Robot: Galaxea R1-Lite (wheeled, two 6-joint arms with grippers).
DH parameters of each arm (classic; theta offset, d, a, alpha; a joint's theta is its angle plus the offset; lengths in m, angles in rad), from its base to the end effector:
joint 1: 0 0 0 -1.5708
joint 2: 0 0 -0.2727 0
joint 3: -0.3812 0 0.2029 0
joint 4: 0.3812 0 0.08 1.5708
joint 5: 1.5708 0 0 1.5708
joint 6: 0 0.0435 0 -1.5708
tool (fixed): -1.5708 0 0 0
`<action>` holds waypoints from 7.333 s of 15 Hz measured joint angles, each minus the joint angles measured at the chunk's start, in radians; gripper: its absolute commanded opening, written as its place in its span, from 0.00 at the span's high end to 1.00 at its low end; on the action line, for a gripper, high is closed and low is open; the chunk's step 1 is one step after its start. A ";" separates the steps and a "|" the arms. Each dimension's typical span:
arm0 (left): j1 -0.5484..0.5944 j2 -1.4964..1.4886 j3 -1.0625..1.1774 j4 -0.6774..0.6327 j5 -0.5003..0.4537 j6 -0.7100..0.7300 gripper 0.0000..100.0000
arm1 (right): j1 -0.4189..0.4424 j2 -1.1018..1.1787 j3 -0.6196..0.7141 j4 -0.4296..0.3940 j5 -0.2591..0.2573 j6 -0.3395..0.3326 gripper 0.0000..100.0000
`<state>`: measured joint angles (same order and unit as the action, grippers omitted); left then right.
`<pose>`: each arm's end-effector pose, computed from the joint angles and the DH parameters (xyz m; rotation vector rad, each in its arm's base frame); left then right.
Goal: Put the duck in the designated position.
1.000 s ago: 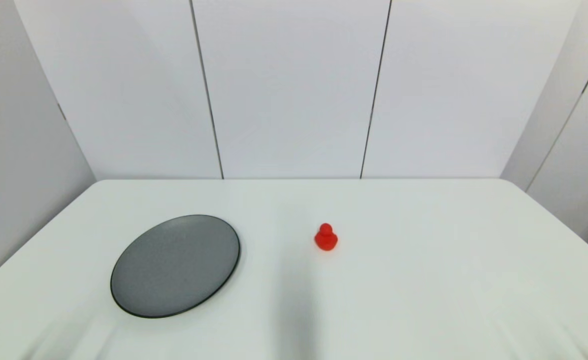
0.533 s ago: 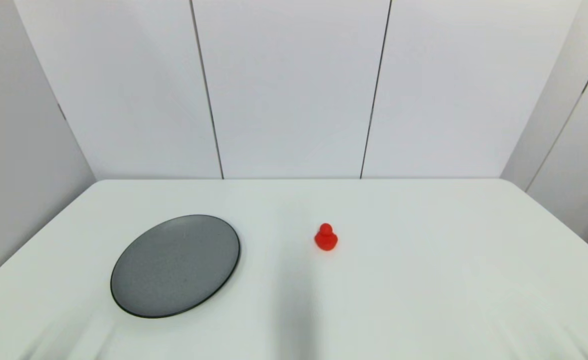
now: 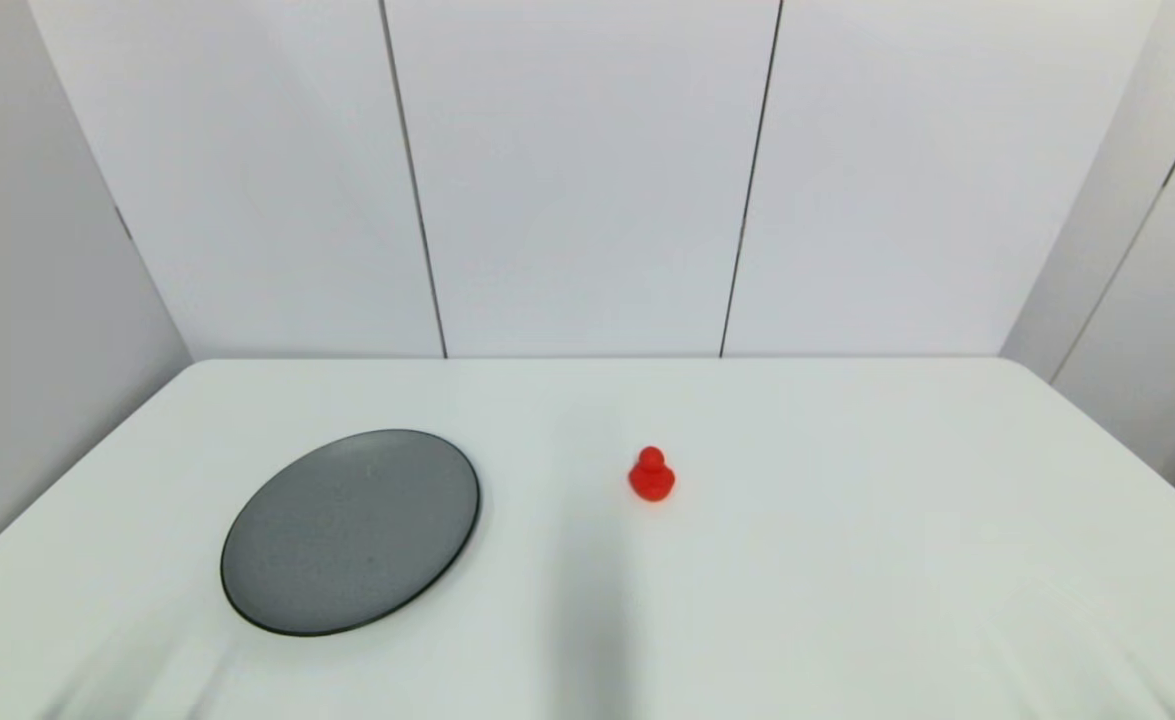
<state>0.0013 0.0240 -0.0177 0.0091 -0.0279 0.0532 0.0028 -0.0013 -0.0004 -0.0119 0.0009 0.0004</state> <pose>0.0397 -0.0012 0.0789 0.0530 0.0147 -0.0270 0.0390 0.0001 0.0771 0.0004 -0.0136 0.0037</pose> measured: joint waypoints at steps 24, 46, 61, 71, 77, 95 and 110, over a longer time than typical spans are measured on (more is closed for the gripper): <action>-0.341 1.331 -1.007 0.006 -0.014 0.097 0.00 | 0.000 0.000 0.000 0.000 0.000 0.000 0.00; -0.820 1.958 -1.474 0.134 0.184 -0.310 0.00 | 0.000 0.000 0.000 0.000 0.000 0.000 0.00; -0.909 2.084 -1.449 0.046 0.518 -0.510 0.00 | 0.000 0.000 0.000 0.000 0.000 0.000 0.00; -0.940 2.210 -1.514 -0.006 0.588 -0.518 0.00 | 0.000 0.000 0.000 0.000 0.000 0.000 0.00; -0.942 2.251 -1.516 -0.006 0.647 -0.522 0.00 | 0.000 0.000 0.000 0.000 0.000 0.000 0.00; -0.961 2.279 -1.527 -0.028 0.665 -0.541 0.00 | 0.000 0.000 0.000 0.000 0.000 0.000 0.00; -0.963 2.294 -1.528 -0.028 0.672 -0.554 0.00 | 0.000 0.000 0.000 0.000 0.000 0.000 0.00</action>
<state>-0.9617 2.3179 -1.5457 -0.0191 0.6440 -0.5011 0.0028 -0.0013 -0.0004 -0.0119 0.0009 0.0000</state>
